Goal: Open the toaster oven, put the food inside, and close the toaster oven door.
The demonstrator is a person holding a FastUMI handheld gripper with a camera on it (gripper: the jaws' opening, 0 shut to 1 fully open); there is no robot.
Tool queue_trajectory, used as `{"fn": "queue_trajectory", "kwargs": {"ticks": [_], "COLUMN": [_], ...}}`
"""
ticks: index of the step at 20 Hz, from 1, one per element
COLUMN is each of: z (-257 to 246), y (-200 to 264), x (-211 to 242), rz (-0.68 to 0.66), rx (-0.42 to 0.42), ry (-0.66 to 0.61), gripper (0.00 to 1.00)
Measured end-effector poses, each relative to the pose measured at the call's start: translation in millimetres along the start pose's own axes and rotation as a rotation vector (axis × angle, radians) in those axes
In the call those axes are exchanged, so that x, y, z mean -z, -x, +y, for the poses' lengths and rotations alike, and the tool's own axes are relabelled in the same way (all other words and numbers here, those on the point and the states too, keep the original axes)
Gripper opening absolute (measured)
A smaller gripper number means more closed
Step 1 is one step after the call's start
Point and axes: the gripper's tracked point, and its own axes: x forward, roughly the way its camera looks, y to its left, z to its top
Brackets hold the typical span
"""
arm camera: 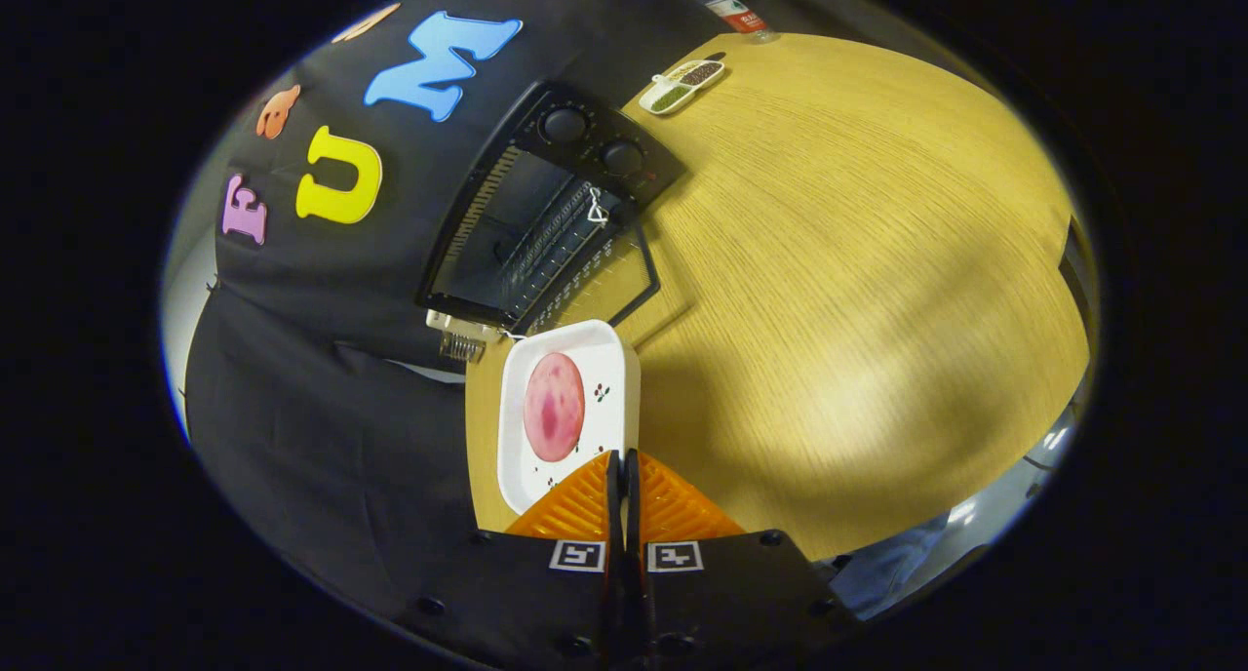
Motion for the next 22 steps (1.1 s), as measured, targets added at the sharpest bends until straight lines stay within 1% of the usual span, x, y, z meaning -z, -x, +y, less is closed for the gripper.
{"fn": "queue_trajectory", "kwargs": {"ticks": [5,10,16,19,22], "z": [29.0,47.8,66.2,70.9,74.8], "y": [-17.8,-42.6,-77.9,-102.2,-117.5], "x": [-17.1,-36.9,-66.1,-69.5,-81.0], "rz": [-0.124,-0.204,-0.302,-0.313,-0.377], "rx": [-0.004,-0.009,-0.007,0.021,0.031], "ry": [-0.082,-0.135,-0.247,-0.271,-0.308], "gripper": [0.02,0.02,0.02,0.02,0.02]}}
